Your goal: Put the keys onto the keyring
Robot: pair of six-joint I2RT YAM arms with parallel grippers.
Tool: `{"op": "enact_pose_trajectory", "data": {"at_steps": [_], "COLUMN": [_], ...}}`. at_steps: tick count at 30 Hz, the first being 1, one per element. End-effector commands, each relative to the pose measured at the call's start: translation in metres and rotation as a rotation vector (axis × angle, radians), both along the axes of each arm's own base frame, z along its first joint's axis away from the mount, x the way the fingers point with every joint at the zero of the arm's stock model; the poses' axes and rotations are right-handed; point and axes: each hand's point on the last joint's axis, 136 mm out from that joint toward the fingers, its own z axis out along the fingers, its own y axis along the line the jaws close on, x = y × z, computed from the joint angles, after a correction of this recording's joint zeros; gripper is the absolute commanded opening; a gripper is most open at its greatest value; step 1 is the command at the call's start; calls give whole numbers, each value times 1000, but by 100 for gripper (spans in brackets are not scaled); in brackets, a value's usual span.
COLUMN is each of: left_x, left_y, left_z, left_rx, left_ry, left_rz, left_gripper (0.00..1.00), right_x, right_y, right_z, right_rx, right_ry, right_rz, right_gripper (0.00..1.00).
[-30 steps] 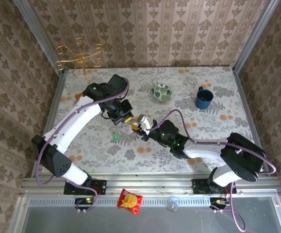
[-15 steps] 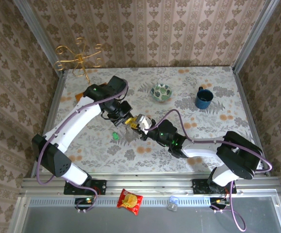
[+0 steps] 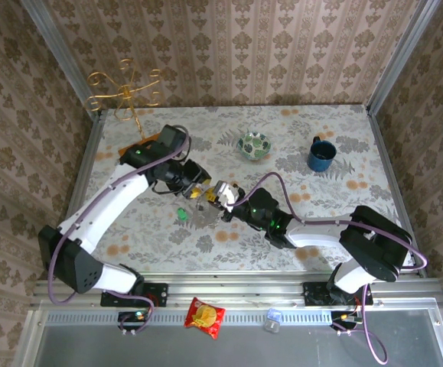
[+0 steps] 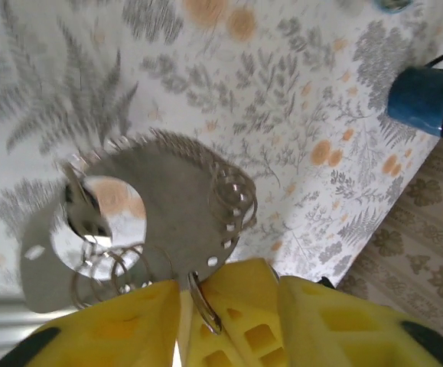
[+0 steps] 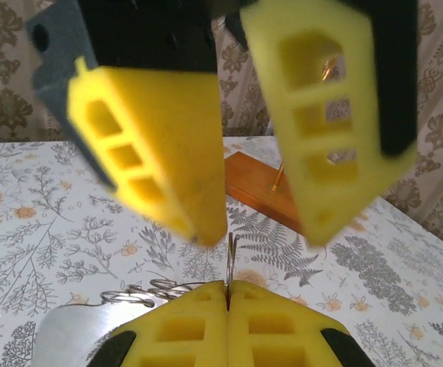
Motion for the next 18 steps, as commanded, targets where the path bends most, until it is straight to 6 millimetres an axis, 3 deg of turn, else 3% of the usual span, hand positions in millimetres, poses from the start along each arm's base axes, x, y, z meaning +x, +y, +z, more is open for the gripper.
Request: {"op": "enact_pose_trajectory", "data": {"at_steps": [1,4,9,13,18], "left_x": [25,38,42,22,-7], "left_y": [22,38,49,38,28], "left_z": [22,31,25,20,14], "left_rx": [67,167,323,375,434], "left_ry": [-264,-473,-855,-1201,-1500], "left_rz": [-43,-111,-353,-648,-946], "left_gripper": [46,50,48,44,46], "right_x": [-4,-6,-8,-9,-15], "right_y": [1,0,-4,-9,-14], "right_z": [21,17,12,9,7], "right_rx": [44,29,12,-5,-42], "right_ry": [-35,-19,16,44,72], "right_rz": [40,58,93,131,185], "right_gripper": [0,0,0,0,0]}}
